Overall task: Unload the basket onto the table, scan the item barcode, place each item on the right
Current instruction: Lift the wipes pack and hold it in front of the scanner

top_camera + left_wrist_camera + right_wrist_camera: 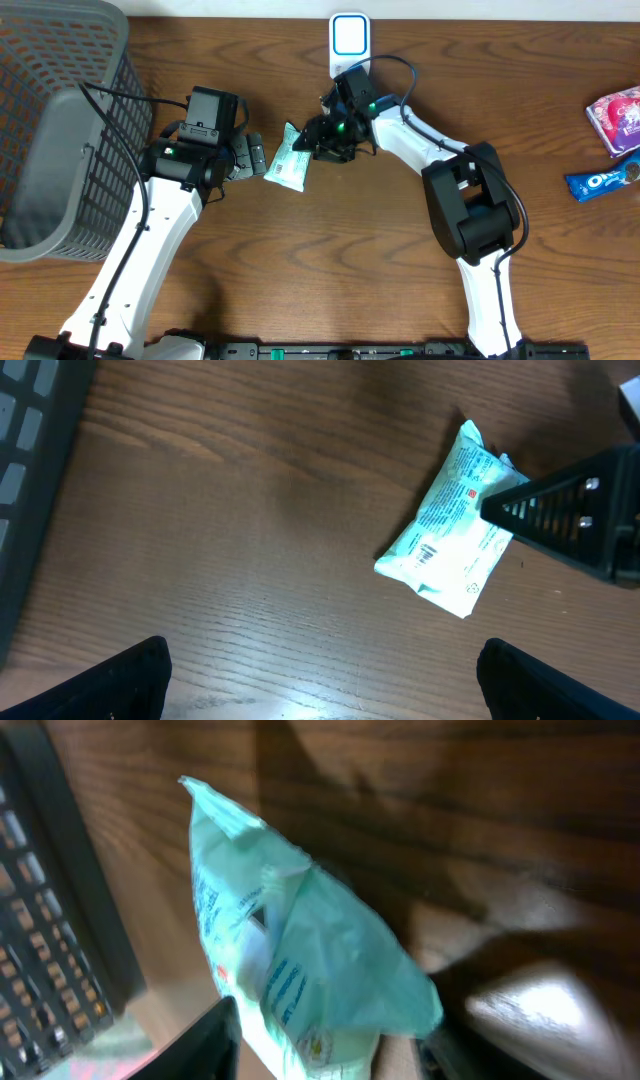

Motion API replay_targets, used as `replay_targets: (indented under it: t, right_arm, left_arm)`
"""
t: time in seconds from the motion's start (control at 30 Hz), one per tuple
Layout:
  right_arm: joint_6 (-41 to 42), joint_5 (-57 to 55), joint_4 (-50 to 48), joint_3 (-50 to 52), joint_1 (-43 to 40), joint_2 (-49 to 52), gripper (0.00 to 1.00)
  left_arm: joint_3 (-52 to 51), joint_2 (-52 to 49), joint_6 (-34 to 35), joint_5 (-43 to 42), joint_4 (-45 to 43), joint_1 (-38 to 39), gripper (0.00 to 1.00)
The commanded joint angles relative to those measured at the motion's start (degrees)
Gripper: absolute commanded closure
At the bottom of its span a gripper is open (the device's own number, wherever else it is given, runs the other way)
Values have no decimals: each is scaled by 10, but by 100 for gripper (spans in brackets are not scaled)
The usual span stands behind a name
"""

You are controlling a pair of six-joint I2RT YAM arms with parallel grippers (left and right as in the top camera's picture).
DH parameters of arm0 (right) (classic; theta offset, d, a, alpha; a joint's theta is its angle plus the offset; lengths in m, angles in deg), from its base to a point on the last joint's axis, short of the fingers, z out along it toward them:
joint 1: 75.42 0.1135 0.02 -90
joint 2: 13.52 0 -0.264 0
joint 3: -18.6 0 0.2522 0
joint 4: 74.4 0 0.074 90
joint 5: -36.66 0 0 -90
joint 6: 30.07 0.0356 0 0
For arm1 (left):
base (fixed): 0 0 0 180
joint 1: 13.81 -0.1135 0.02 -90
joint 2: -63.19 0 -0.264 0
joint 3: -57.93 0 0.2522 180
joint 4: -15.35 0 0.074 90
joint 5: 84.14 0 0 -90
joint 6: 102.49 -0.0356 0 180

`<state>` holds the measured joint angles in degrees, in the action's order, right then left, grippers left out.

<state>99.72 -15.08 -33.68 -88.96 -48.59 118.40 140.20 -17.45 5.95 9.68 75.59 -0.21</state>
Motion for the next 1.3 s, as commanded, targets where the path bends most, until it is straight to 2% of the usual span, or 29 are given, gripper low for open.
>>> replay_targets:
  t: [0.0, 0.07, 0.1, 0.33, 0.47, 0.7, 0.83, 0.93, 1.13, 1.27]
  right_arm:
    - [24, -24, -27, 36, 12, 3, 62]
    - [24, -33, -40, 43, 14, 3, 81]
    - [24, -43, -40, 44, 14, 3, 98]
    - [-16, -72, -34, 35, 3, -12, 99]
    - [-58, -174, 31, 17, -1, -58, 99]
    - [-102, -557, 191, 0, 12, -164, 99]
    - [-100, -779, 266, 2, 23, -169, 99]
    - [-76, -884, 299, 3, 25, -152, 99]
    - [-70, -918, 307, 3, 28, -100, 99]
    - [-70, -881, 307, 3, 39, -60, 99]
  left_arm:
    - [4, -3, 7, 7, 2, -2, 2]
    - [4, -3, 7, 7, 2, -2, 2]
    - [4, -3, 7, 7, 2, -2, 2]
    - [4, -3, 7, 7, 2, -2, 2]
    - [4, -3, 7, 7, 2, -2, 2]
    - [4, -3, 7, 7, 2, -2, 2]
    - [4, -3, 7, 7, 2, -2, 2]
    - [4, -3, 7, 7, 2, -2, 2]
    - [4, -3, 7, 7, 2, -2, 2]
    - [4, -3, 7, 7, 2, -2, 2]
